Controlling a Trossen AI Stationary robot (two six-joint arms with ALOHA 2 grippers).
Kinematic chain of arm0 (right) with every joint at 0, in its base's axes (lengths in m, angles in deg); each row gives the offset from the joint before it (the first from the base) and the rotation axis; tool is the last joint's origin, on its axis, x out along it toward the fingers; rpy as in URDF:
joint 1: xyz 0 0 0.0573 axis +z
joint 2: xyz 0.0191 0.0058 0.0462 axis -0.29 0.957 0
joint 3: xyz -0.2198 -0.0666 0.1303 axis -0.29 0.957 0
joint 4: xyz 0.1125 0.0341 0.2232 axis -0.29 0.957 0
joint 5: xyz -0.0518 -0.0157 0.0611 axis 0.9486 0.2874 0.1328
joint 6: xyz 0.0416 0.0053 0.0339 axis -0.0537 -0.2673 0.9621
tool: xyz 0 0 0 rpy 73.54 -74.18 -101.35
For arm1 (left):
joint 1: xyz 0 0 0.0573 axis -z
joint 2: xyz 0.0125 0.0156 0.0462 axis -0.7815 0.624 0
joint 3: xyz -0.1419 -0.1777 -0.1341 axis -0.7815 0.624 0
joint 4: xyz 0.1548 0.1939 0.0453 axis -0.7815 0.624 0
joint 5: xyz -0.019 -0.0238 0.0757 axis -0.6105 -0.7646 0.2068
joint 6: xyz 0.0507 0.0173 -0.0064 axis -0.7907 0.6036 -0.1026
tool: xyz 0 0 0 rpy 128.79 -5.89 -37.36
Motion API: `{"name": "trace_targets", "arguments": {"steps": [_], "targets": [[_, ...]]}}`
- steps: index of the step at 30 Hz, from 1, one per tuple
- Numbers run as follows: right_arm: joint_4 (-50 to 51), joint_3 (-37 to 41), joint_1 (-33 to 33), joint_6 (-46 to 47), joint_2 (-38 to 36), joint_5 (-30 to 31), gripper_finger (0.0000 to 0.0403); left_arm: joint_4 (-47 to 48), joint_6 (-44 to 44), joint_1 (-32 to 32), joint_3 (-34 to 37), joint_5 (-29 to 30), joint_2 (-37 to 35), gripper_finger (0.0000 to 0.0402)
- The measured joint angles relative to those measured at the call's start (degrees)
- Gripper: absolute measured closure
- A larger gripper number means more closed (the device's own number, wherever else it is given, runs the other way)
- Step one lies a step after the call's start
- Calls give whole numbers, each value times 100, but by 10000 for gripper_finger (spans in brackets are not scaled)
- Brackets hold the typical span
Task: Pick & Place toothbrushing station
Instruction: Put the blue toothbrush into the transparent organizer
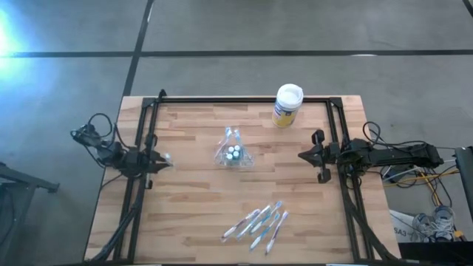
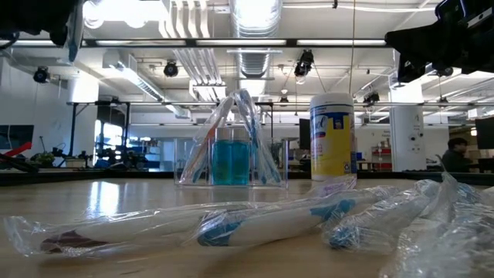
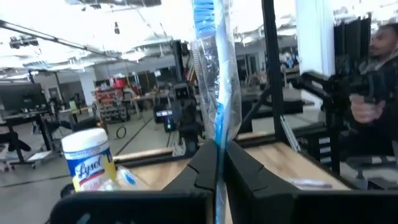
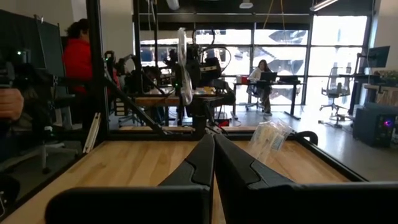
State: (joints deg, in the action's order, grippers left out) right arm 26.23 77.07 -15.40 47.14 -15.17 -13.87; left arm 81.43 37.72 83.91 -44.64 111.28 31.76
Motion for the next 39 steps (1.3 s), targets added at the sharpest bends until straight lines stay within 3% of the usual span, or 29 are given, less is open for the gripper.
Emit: {"name": "trace_targets", "arguments": {"steps": [19, 31, 39], "targets": [[-15, 0, 0, -26, 17, 4, 394, -95, 164, -5, 445, 69, -119, 388], [-13, 0, 0, -26, 46, 4, 394, -1166, -12, -23, 432, 240, 230, 389], [-15, 0, 0, -177, 46, 7, 394, -1647, -73, -101, 314, 716, 565, 388]]}}
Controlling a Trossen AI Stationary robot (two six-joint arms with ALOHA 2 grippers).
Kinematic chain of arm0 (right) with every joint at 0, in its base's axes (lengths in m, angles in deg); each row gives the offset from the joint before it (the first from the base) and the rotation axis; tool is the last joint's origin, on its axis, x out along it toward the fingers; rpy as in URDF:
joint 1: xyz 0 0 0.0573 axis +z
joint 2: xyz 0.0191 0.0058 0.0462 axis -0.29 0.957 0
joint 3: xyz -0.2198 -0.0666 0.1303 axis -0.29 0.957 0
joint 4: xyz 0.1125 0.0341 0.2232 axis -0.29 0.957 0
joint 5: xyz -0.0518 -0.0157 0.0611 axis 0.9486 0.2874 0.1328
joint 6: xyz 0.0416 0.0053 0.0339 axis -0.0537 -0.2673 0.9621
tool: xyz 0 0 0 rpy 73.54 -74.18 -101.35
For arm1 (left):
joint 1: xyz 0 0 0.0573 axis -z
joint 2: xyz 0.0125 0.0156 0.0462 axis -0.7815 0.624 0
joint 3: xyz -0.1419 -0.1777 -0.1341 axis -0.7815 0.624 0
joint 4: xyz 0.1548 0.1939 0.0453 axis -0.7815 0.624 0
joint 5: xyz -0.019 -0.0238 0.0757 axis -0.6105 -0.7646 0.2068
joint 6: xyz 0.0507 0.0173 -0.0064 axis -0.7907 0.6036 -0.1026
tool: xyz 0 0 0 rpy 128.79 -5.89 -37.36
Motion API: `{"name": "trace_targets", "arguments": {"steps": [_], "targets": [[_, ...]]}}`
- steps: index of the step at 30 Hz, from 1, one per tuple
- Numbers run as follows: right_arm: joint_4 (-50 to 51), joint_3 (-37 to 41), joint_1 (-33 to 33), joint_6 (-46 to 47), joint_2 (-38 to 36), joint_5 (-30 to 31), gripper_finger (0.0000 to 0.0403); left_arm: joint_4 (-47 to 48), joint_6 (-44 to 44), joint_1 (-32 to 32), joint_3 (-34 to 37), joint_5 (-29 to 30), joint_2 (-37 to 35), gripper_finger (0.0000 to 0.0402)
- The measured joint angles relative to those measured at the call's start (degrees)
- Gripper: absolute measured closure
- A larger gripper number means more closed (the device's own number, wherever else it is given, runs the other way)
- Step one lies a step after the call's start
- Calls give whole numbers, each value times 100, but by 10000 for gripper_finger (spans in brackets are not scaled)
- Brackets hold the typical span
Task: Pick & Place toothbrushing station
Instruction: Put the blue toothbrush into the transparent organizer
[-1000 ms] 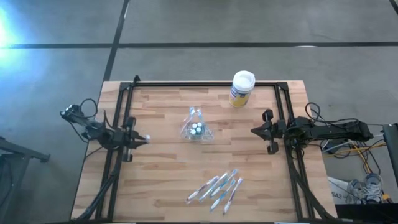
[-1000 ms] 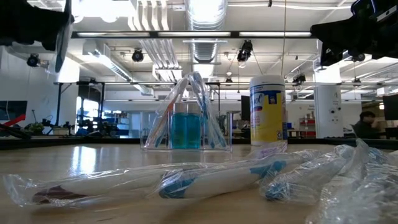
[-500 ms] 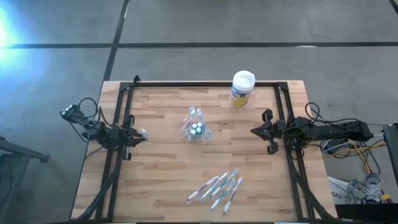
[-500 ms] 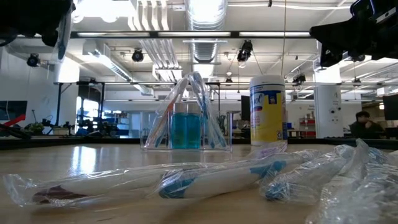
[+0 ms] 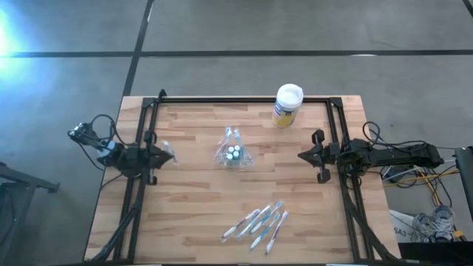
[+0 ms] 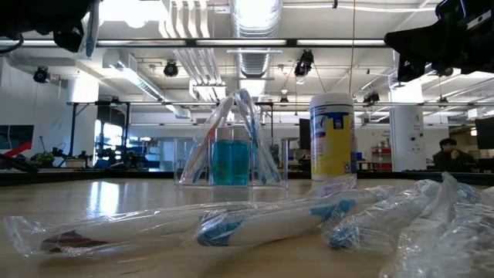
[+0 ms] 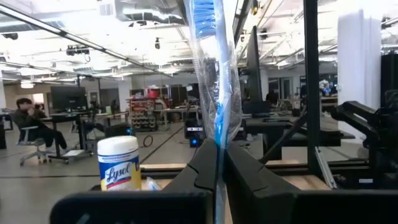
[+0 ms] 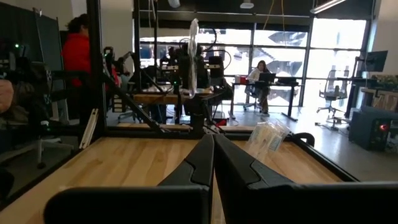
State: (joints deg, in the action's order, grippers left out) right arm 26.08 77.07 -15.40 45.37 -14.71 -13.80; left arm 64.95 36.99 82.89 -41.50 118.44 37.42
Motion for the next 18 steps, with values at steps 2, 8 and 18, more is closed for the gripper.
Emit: {"name": "trace_targets", "arguments": {"steps": [2, 8, 18], "targets": [[0, 0, 0, 0, 0, 1, 394, -1, -5, -31, -55, 0, 49, 388], [0, 0, 0, 0, -2, 0, 394, -46, -33, -72, -108, -5, 83, 388], [-15, 0, 0, -47, -2, 1, 394, -295, -115, -144, -108, -385, 237, 388]]}}
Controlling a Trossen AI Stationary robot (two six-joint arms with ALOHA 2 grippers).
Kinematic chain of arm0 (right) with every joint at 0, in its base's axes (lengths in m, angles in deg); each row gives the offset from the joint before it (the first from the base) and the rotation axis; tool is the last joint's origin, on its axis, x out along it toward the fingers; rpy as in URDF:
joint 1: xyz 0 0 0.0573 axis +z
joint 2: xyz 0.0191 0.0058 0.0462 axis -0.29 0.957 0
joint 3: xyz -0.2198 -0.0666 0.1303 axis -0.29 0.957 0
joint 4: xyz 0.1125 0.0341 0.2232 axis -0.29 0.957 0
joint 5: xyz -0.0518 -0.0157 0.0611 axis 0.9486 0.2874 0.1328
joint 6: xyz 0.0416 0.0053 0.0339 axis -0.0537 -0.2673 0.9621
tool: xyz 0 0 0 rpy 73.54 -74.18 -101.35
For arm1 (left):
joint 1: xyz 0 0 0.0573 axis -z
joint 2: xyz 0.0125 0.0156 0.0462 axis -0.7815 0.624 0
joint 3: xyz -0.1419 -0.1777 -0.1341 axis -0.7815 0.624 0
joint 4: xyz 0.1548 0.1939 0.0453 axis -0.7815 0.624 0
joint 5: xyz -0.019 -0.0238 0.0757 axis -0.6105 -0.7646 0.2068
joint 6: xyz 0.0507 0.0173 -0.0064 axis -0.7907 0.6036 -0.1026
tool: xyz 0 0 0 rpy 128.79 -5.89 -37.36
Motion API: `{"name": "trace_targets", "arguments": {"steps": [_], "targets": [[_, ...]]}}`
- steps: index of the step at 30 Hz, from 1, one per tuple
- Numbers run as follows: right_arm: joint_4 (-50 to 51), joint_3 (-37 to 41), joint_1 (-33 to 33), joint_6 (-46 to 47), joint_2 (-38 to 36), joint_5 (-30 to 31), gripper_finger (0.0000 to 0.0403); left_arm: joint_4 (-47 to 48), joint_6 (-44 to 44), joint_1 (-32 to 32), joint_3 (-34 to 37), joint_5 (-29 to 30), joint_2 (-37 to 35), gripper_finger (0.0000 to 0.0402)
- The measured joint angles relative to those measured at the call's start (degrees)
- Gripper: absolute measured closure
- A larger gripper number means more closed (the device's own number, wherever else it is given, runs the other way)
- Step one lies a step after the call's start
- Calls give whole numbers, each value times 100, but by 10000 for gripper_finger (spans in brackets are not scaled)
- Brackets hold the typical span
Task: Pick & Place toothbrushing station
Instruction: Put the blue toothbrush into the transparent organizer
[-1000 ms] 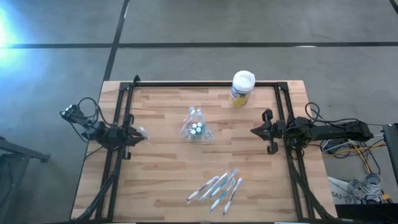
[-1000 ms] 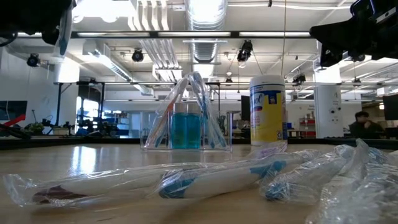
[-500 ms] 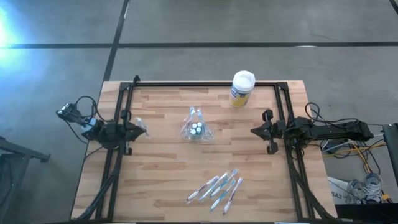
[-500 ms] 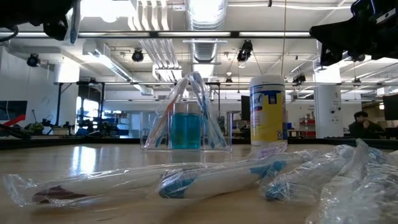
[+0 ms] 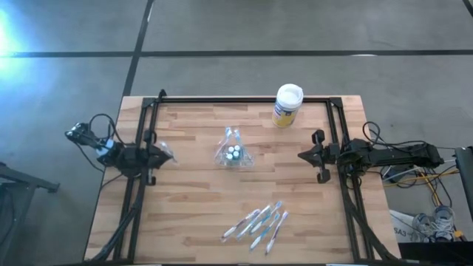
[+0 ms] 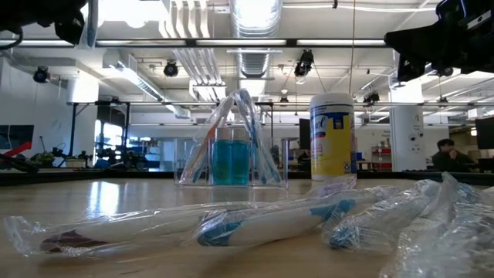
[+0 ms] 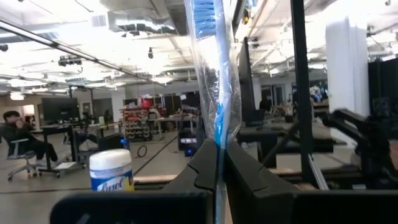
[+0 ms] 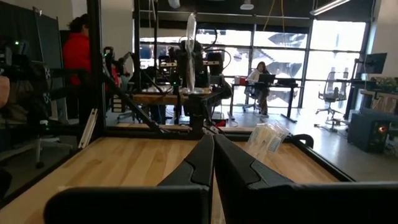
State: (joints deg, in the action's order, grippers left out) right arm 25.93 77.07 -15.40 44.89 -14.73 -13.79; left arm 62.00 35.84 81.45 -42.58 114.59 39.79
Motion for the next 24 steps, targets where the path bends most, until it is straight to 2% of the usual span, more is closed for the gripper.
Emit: {"name": "trace_targets", "arguments": {"steps": [14, 19, 24], "targets": [[-15, 0, 0, -103, -4, 5, 394, -113, -69, -511, -825, -224, 1012, 388], [-16, 0, 0, -103, -4, 5, 394, -110, -30, -857, -1139, -522, 1472, 388], [-17, 0, 0, -103, -4, 5, 394, -108, 218, -1464, -1445, -1326, 1932, 388]]}}
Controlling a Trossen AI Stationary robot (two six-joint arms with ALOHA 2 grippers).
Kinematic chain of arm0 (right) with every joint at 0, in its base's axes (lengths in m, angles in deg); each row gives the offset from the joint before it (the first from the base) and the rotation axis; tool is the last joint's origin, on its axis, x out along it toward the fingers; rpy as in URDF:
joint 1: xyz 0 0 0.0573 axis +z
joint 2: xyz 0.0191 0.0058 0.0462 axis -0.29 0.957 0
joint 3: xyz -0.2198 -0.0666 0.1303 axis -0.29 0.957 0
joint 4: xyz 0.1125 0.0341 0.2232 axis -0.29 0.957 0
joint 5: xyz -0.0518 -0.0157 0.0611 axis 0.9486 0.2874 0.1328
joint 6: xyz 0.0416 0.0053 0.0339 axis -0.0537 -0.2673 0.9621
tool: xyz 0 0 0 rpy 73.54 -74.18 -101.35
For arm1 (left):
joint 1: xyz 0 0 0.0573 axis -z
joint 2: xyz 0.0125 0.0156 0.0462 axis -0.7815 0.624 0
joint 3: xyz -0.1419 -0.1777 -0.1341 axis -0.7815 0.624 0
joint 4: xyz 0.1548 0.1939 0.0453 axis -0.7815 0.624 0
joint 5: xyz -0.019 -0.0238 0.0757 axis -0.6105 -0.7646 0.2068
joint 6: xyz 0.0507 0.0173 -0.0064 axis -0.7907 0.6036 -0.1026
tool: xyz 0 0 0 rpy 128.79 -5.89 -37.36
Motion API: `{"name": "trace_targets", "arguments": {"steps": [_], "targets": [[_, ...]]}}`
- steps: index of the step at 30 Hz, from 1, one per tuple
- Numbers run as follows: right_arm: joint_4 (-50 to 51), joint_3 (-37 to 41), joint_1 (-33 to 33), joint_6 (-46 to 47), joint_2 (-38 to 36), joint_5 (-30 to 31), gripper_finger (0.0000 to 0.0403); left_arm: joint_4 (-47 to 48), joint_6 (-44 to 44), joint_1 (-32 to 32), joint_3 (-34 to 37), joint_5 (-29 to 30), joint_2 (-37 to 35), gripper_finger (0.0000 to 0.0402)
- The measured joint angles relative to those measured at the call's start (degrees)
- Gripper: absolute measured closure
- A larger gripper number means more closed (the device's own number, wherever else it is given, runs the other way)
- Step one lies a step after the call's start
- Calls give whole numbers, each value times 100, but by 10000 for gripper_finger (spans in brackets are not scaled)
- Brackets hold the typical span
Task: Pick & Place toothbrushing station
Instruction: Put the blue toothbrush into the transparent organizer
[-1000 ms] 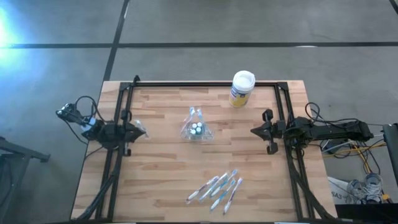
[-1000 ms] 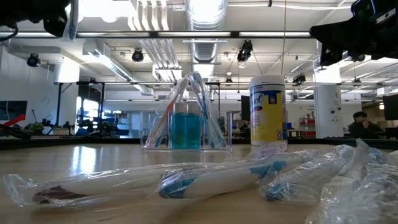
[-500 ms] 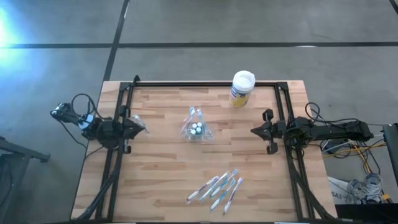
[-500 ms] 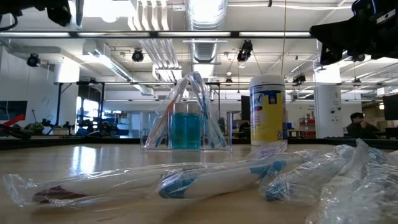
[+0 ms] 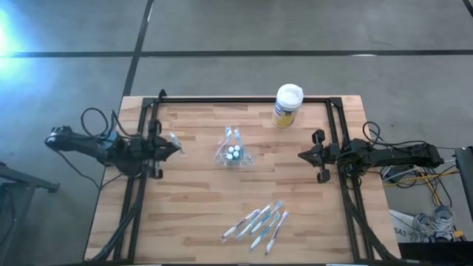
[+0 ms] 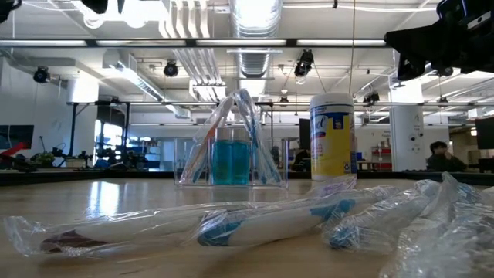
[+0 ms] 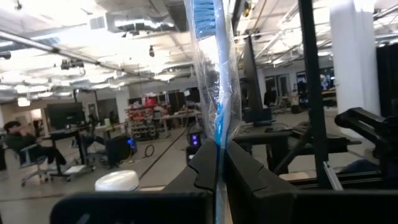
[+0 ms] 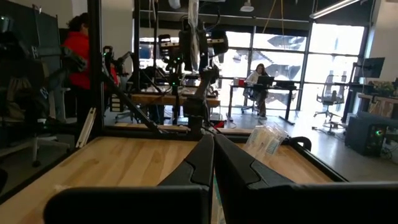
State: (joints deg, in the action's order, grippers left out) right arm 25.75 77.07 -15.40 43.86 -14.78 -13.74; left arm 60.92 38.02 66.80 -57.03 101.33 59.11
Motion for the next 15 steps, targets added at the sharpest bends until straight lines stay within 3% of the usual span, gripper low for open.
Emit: {"name": "trace_targets", "arguments": {"steps": [10, 15], "targets": [[-4, 0, 0, -36, 2, 2, 394, -393, 893, -1707, -97, -1813, 925, 388], [-2, 0, 2, -44, 4, 1, 394, -1508, 987, -2009, 111, -2668, 1653, 388]]}}
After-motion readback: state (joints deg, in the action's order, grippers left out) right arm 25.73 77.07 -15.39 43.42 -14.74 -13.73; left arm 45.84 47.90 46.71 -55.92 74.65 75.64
